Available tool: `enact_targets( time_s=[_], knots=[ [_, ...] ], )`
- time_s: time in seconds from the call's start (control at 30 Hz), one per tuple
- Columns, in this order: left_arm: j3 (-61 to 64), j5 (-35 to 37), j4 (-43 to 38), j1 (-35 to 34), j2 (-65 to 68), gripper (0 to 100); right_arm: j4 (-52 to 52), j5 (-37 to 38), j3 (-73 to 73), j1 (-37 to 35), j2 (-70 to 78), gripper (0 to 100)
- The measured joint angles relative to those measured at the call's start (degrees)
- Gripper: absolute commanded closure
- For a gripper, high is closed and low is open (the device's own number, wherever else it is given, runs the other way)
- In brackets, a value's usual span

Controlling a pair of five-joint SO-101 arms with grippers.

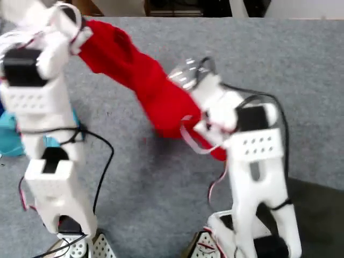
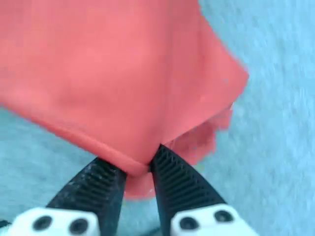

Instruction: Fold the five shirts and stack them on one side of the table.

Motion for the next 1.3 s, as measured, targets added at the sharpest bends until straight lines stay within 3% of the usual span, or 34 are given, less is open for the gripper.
enact_targets(
  time_s=[0.3,0.43,0.63,0.97,1.3],
  knots=[
    [-0.88,0.00,0.00,-9.14,-21.54,98,1.32,-3.34,-9.58,-28.75,-7.82,99.4],
    [-1.32,0.00,0.00,-9.49,-28.40,98,0.44,-7.74,-11.96,-31.30,-8.88,99.4],
    [1.85,0.00,0.00,-1.14,-25.14,98,-4.22,-8.97,-5.10,-23.82,-9.14,99.4],
    [16.00,0.00,-7.30,13.45,1.93,98,-19.78,-6.24,23.30,-9.85,-9.14,99.4],
    [13.01,0.00,-13.19,24.09,20.40,98,-28.40,2.02,35.52,17.76,-9.14,99.4]
  ],
)
